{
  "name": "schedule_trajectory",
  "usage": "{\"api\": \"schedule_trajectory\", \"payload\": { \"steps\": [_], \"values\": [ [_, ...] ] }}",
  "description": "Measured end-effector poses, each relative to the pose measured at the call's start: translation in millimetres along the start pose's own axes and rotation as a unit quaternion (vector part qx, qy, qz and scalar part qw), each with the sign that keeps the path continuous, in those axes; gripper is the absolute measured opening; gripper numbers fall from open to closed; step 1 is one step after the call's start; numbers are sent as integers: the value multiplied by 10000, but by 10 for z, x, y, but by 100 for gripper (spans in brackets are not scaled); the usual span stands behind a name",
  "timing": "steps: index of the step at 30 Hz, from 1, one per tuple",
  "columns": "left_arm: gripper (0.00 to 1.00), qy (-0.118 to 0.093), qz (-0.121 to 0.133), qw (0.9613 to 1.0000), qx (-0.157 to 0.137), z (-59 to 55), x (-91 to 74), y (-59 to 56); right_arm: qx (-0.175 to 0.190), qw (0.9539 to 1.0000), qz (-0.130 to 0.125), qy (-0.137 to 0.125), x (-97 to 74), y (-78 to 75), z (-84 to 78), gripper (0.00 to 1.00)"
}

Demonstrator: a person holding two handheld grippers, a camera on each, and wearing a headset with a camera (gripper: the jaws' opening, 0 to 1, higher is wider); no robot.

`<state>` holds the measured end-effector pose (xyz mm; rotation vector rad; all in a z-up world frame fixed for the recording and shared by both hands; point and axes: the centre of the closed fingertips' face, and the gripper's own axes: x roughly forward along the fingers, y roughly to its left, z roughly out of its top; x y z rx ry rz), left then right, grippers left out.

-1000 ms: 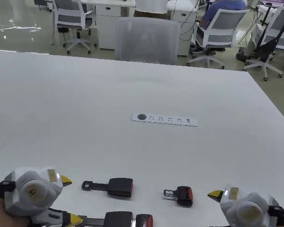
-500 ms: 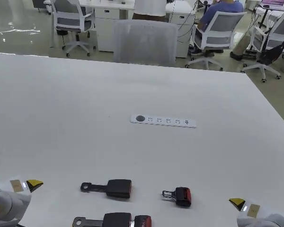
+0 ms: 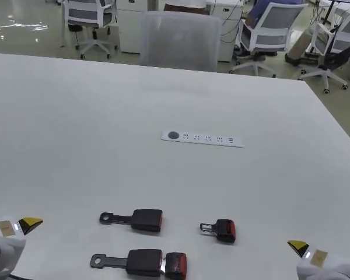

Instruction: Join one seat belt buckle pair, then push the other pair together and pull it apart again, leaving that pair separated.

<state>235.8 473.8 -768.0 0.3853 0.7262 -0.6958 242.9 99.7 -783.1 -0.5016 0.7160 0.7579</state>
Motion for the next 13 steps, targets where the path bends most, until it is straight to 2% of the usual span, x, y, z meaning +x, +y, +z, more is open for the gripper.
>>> {"api": "schedule_trajectory", "payload": {
  "steps": [3,7,13],
  "values": [
    [100,58,-41,9999,127,-19,-10,-43,135,9999,37,-6,1,5,-35,100],
    [100,60,-34,10000,58,-11,-13,-59,126,9999,18,-4,-3,3,-52,100],
    [100,149,-16,9997,185,-14,-17,-71,237,9997,-38,-32,13,-15,-56,100]
  ]
}}
